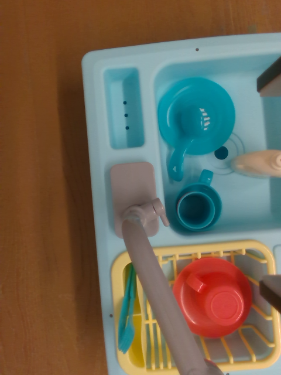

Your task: Pick detergent from the sink

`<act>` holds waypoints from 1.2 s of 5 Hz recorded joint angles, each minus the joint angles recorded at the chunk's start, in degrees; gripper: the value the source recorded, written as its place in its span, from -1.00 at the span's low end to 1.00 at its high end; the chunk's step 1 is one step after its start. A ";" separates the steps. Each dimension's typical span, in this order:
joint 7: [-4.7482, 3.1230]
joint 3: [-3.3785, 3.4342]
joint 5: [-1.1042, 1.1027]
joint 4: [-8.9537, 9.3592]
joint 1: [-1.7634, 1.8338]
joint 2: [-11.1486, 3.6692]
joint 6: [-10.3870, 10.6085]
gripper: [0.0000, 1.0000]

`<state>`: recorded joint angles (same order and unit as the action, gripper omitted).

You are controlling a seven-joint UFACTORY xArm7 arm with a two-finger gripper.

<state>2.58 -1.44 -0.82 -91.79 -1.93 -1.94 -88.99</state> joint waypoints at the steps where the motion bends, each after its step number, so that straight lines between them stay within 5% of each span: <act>1: 0.00 0.00 0.00 0.00 0.00 0.00 0.00 -1.00; 6: -0.22 -0.06 0.10 1.06 -0.05 -0.01 1.00 -1.00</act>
<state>2.36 -1.50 -0.73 -90.74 -1.98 -1.95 -87.99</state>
